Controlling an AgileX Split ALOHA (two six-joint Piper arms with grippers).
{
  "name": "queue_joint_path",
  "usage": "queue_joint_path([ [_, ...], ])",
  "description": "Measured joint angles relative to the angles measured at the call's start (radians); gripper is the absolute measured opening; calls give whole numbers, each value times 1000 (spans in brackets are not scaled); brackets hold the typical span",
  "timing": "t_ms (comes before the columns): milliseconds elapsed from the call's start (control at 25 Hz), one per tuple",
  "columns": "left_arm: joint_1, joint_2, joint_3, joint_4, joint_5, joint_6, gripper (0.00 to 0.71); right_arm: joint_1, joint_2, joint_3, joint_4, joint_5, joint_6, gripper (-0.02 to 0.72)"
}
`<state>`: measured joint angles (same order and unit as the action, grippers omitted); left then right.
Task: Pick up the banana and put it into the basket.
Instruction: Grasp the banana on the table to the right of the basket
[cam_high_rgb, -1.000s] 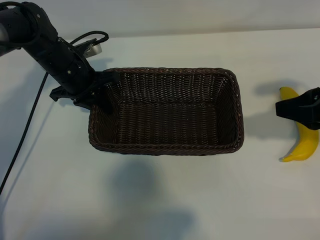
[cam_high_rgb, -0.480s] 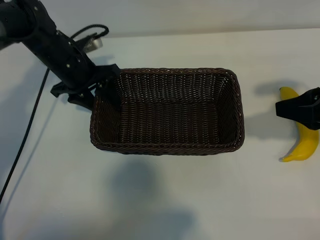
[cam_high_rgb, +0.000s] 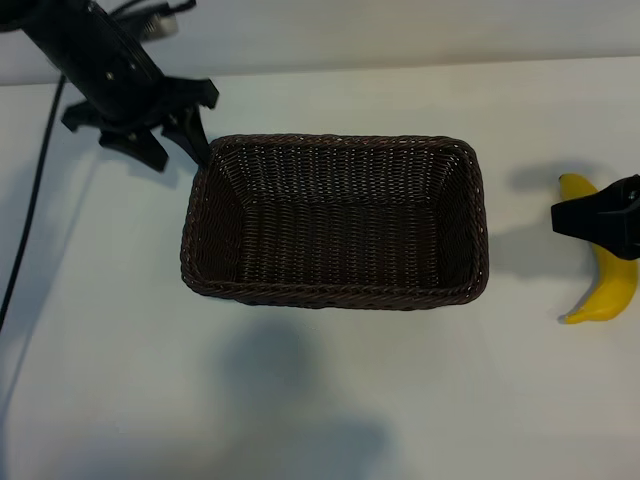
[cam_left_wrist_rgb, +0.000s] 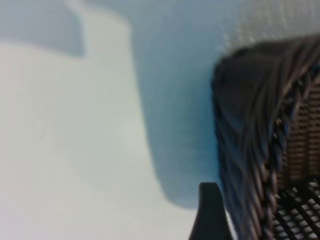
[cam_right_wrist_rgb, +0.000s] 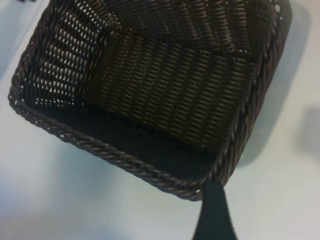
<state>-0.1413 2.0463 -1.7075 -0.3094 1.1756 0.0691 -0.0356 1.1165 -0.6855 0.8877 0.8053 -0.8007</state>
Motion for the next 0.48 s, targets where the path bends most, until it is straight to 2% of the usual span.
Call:
queue_joint_path([
  [280,0,0,-148,281,0,-120,555,0,0,0,0,0,0,516],
  [480,8,-3,-172,365,0,-137,556,0,0,0,0,0,0,516],
])
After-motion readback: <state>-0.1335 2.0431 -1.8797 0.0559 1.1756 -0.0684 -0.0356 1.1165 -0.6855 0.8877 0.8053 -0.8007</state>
